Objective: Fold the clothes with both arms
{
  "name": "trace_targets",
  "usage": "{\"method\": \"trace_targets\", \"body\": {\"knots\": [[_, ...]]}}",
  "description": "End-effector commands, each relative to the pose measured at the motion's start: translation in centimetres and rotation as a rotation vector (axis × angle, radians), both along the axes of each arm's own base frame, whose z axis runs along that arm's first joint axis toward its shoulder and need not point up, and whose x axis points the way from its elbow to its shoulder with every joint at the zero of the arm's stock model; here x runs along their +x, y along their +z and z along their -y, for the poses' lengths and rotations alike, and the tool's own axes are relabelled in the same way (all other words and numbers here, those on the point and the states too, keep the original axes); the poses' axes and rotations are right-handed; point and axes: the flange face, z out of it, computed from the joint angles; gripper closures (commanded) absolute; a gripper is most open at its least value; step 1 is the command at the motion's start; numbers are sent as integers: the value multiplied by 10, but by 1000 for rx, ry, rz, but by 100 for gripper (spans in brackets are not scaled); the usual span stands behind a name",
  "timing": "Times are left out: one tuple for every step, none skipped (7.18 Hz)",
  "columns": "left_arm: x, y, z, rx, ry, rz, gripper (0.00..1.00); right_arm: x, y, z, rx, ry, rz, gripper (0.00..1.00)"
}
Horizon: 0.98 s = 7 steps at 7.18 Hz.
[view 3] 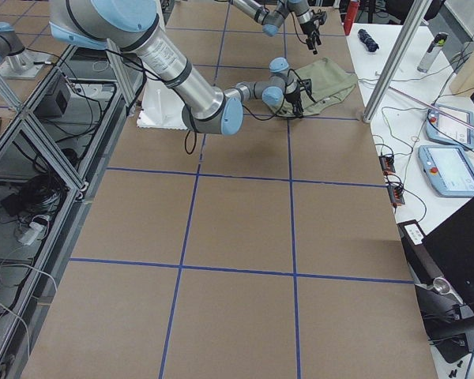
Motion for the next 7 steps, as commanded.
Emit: {"method": "trace_targets", "body": {"knots": [[0,1,0,-3,-1,1,0,-2,-1,-2,1,-1,-1,100],[0,5,-2,-7,0,3,0,-1,-4,-3,3,-1,3,100],[0,7,-4,-9,4,5,0,3,-11,-8,9,0,23,100],[2,7,-4,-8,5,4,0,10,-16,-27,25,-9,61,100],[3,7,-5,-10,6,4,0,18,0,-54,33,-30,76,100],[3,7,-5,-10,6,4,0,25,-1,-62,32,-34,73,100],[4,7,-5,-8,8,3,0,31,1,-78,34,-28,71,100]]}}
